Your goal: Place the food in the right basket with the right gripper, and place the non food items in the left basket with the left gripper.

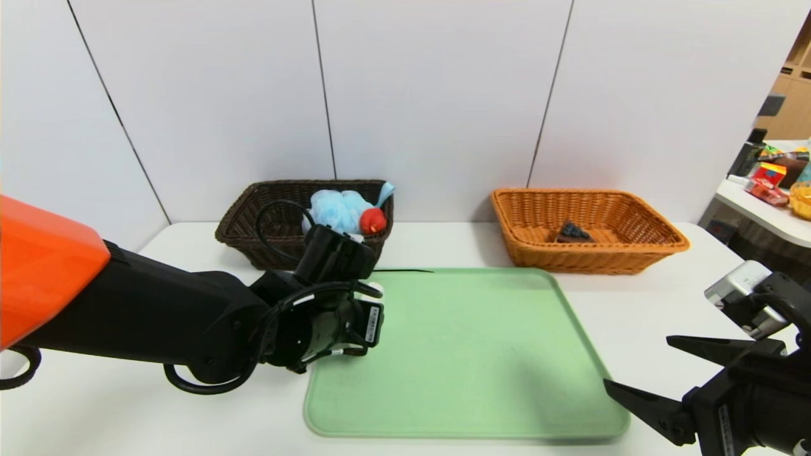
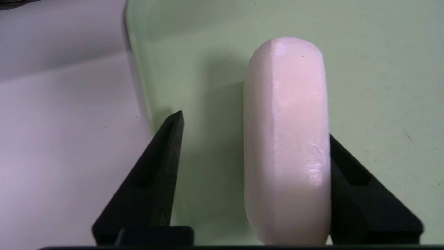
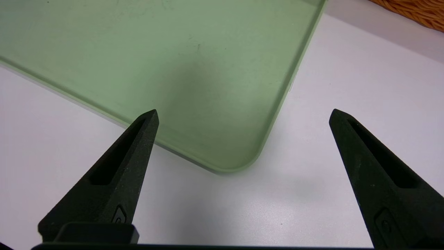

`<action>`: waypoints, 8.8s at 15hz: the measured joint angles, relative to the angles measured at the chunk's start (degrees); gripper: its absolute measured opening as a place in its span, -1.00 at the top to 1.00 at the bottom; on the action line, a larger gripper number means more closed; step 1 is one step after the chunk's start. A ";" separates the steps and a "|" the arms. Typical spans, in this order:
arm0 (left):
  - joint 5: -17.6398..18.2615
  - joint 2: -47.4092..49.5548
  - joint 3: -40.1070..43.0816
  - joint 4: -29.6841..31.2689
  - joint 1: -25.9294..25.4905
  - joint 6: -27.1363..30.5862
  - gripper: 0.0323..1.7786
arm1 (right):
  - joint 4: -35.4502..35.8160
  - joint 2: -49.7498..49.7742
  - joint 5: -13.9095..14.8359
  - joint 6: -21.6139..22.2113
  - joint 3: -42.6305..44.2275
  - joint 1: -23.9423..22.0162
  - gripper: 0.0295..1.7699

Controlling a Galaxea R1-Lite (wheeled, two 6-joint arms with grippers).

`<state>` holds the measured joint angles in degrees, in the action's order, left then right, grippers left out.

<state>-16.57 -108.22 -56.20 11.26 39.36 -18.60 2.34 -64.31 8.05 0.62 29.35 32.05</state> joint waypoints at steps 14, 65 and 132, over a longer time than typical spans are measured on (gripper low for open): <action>-1.40 4.83 0.22 1.02 0.57 1.18 0.44 | -0.02 -0.16 -0.20 0.00 -0.45 0.00 -0.92; 7.89 -17.55 -48.63 -27.53 -27.05 19.54 0.44 | -0.02 -0.38 -0.80 -0.62 -1.22 1.68 -0.92; 13.74 77.37 34.18 -10.12 -40.66 11.03 -0.90 | 0.63 24.56 10.78 -1.78 -6.88 -27.21 -0.92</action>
<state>-2.83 -30.84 -22.02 1.15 -1.29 -7.57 2.97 -39.74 18.82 -1.16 22.48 4.84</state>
